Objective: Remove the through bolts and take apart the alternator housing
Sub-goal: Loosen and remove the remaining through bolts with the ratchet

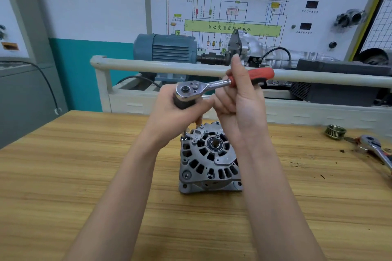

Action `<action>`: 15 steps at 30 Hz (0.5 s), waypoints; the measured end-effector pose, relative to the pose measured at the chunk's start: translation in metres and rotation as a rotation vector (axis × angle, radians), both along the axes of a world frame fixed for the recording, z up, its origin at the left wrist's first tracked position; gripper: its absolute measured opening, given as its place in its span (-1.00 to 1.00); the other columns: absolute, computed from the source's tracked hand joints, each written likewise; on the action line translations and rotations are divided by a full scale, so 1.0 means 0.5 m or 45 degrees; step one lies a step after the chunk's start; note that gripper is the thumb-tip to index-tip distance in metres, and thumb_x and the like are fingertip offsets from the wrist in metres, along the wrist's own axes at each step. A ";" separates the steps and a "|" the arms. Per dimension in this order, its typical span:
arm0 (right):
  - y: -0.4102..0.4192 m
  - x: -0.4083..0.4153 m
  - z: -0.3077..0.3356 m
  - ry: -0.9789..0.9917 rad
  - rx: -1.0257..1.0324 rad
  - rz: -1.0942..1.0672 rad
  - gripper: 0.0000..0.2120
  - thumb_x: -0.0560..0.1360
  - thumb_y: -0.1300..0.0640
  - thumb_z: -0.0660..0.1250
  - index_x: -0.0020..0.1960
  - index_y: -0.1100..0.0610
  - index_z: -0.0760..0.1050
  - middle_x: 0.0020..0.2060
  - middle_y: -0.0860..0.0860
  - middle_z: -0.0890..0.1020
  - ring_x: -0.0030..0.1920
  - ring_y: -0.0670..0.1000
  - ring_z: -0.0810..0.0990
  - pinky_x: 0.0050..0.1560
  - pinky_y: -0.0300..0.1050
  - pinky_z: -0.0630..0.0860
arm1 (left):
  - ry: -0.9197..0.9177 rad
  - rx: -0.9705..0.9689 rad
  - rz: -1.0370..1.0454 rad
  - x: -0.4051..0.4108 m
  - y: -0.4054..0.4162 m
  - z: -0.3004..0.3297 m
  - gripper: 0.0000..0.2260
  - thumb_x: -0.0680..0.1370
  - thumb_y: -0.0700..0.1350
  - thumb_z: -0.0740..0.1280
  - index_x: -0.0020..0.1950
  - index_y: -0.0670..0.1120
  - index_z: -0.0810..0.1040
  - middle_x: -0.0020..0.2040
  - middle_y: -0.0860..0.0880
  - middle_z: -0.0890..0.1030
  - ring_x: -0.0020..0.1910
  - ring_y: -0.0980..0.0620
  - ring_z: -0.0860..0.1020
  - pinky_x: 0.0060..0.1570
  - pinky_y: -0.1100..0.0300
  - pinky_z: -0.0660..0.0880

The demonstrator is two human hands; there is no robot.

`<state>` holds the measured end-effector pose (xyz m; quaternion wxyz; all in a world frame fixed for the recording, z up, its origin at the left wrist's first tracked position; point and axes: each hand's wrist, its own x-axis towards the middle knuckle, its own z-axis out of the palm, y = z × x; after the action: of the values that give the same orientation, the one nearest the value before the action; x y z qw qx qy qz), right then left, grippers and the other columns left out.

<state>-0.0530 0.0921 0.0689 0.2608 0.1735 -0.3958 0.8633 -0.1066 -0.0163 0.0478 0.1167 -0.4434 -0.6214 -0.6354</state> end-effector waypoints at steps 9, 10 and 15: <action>-0.017 0.013 -0.024 0.395 0.690 -0.265 -0.72 0.39 0.43 0.36 -0.24 0.13 0.33 -0.47 -0.18 0.49 -0.49 -0.24 0.43 -0.42 -0.39 0.36 | -0.373 0.448 0.125 -0.021 0.005 0.005 -0.79 0.40 -0.19 0.34 -0.42 -0.07 0.41 -0.49 0.01 0.35 -0.45 0.05 0.28 -0.41 0.18 0.19; -0.024 0.013 -0.027 0.429 0.743 -0.324 -0.71 0.38 0.45 0.36 -0.21 0.13 0.34 -0.44 -0.20 0.52 -0.45 -0.25 0.47 -0.38 -0.41 0.38 | -0.380 0.488 0.195 -0.020 0.009 0.005 -0.78 0.42 -0.18 0.36 -0.41 -0.08 0.42 -0.46 -0.02 0.38 -0.39 0.01 0.32 -0.37 0.15 0.24; -0.024 0.013 -0.015 0.286 0.383 -0.234 -0.75 0.47 0.31 0.34 -0.28 0.14 0.32 -0.58 -0.17 0.38 -0.60 -0.20 0.27 -0.52 -0.33 0.24 | -0.261 0.290 0.132 -0.014 0.004 0.007 -0.76 0.48 -0.24 0.34 -0.37 -0.12 0.40 -0.54 0.03 0.34 -0.52 0.04 0.26 -0.46 0.19 0.22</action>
<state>-0.0467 0.0798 0.0612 0.3522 0.2688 -0.5028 0.7422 -0.1135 -0.0144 0.0515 0.1348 -0.3274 -0.5761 -0.7367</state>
